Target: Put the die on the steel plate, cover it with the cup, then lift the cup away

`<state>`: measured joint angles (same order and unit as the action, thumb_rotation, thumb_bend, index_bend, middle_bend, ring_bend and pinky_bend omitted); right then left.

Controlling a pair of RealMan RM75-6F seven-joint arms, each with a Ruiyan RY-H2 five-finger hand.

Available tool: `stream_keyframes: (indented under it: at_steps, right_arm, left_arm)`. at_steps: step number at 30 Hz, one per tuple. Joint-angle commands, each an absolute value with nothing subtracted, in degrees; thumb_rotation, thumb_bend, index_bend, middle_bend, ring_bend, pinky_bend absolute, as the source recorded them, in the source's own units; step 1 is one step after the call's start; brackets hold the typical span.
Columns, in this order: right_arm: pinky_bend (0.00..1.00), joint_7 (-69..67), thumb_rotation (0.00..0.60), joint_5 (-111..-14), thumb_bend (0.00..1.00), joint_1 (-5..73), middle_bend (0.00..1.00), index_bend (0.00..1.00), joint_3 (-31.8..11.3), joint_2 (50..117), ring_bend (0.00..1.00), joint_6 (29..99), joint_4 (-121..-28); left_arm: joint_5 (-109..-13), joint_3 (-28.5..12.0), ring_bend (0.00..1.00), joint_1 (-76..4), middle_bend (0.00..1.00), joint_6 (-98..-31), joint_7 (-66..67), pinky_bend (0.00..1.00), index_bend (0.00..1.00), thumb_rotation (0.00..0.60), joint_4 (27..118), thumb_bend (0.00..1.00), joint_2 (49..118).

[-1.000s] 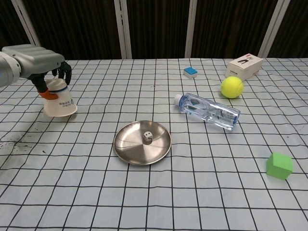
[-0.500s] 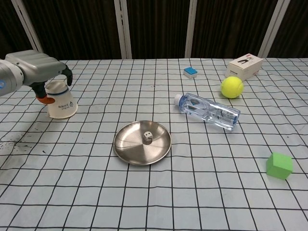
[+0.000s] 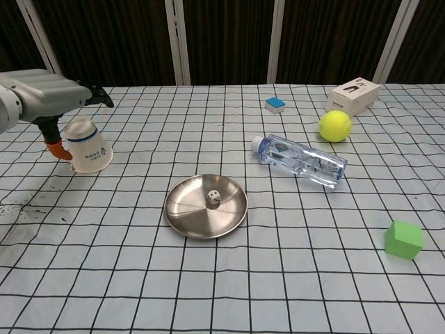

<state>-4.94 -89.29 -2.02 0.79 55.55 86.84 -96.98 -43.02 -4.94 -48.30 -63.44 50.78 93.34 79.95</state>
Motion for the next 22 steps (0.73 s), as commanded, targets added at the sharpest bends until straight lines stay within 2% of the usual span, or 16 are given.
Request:
stream_keyframes:
  at_steps: [1, 6, 10, 16, 22]
  right_arm:
    - [0.03, -5.00, 0.600, -89.32, 0.13, -2.15, 0.14, 0.12, 0.72, 55.43, 0.10, 87.16, -96.95]
    - [0.03, -4.89, 0.600, -89.59, 0.13, -2.31, 0.14, 0.12, 0.70, 55.35, 0.10, 87.65, -96.94]
    - [0.03, -4.21, 0.600, -89.95, 0.13, -2.53, 0.14, 0.12, 0.53, 55.64, 0.10, 88.52, -96.97]
    - [0.03, -3.17, 0.600, -90.60, 0.13, -2.44, 0.14, 0.12, 0.71, 56.18, 0.10, 88.54, -96.84]
    - [0.03, -3.04, 0.600, -90.80, 0.13, -2.38, 0.14, 0.12, 0.38, 56.53, 0.10, 89.07, -96.82]
  left_arm:
    - [-52.37, -3.91, 0.00, -39.52, 0.03, -75.42, 39.44, 0.09, 0.11, 0.600, 103.76, 0.26, 75.66]
    - [-61.94, 2.27, 0.00, -28.94, 0.04, -86.21, 27.86, 0.09, 0.18, 0.600, 105.92, 0.26, 74.86]
    - [-69.51, 6.44, 0.00, -21.87, 0.05, -92.88, 18.43, 0.09, 0.20, 0.600, 101.50, 0.27, 74.82]
    - [-71.90, 6.86, 0.00, -17.55, 0.06, -96.35, 14.05, 0.09, 0.23, 0.600, 94.14, 0.28, 77.15]
    - [-76.33, 6.61, 0.00, -15.94, 0.07, -99.40, 16.17, 0.09, 0.24, 0.600, 88.74, 0.28, 79.09]
